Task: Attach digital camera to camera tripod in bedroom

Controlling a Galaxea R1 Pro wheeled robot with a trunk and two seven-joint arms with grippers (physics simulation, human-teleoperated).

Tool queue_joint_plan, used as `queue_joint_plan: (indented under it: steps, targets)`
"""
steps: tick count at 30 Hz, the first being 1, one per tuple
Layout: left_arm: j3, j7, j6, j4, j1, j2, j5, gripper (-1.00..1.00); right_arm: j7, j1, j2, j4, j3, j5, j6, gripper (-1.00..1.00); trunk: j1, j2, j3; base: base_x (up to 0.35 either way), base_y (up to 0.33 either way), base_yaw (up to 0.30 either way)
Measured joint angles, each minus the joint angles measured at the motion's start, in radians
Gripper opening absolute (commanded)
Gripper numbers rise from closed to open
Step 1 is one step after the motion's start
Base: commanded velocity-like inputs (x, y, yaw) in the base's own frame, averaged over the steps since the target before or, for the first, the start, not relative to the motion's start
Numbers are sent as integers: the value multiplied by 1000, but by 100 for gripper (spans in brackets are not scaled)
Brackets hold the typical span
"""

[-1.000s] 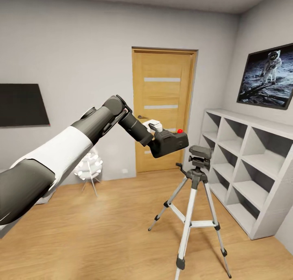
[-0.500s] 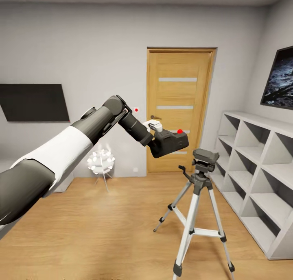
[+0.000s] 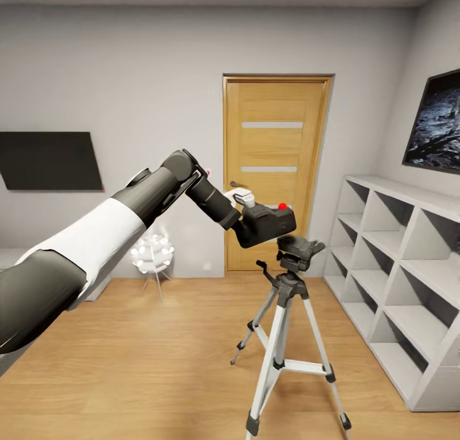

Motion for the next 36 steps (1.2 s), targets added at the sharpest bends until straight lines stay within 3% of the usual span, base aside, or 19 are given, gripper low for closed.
queue_joint_plan:
  steps: [7,17,30,36]
  targets:
    - [0,0,0,1,0,0,0,-100,0,0,0,0,0,0,0,100,0,0,0,0,-205,0]
    - [0,-1,0,1,0,0,0,-100,1,0,0,0,0,0,-1,100,0,0,0,0,-16,0]
    - [0,0,0,1,0,0,0,-100,0,0,0,0,0,0,0,100,0,0,0,0,-6,268]
    - [0,0,0,0,0,0,0,-100,0,0,0,0,0,0,0,100,0,0,0,0,-204,281]
